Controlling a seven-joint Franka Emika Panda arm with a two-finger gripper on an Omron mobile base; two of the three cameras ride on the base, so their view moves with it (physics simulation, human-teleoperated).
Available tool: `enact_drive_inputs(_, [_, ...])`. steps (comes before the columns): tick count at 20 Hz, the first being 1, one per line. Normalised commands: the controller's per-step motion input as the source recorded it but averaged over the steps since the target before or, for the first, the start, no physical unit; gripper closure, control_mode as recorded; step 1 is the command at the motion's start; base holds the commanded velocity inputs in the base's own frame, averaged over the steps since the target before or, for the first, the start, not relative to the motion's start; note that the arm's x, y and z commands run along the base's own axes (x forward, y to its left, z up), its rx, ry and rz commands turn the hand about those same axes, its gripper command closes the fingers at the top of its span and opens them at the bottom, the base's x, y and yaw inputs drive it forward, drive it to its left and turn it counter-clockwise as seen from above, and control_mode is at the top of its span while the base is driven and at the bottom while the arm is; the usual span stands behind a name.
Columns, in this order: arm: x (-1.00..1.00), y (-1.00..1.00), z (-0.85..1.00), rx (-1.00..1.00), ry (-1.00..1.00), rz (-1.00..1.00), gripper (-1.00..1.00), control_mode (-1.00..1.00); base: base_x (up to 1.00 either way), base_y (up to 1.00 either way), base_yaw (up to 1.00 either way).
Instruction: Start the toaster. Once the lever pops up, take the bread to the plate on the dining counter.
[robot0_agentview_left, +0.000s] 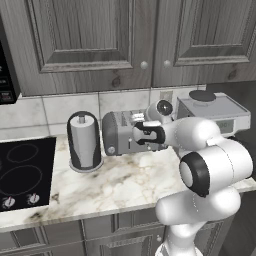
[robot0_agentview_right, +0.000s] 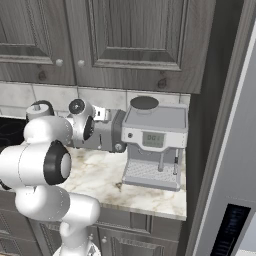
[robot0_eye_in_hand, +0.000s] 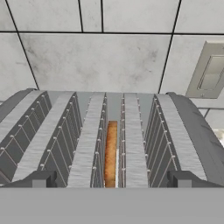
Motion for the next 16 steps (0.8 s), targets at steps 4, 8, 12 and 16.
enact_drive_inputs(4, [0.00,0.00,0.00,0.00,0.00,0.00,-1.00,-1.00,0.00,0.00,0.00])
enact_drive_inputs(8, [0.00,0.00,0.00,0.00,0.00,0.00,-1.00,-1.00,0.00,0.00,0.00])
enact_drive_inputs(12, [0.00,0.00,0.00,0.00,0.00,0.00,-1.00,-1.00,0.00,0.00,0.00])
enact_drive_inputs(16, [0.00,0.00,0.00,0.00,0.00,0.00,-1.00,-1.00,0.00,0.00,0.00])
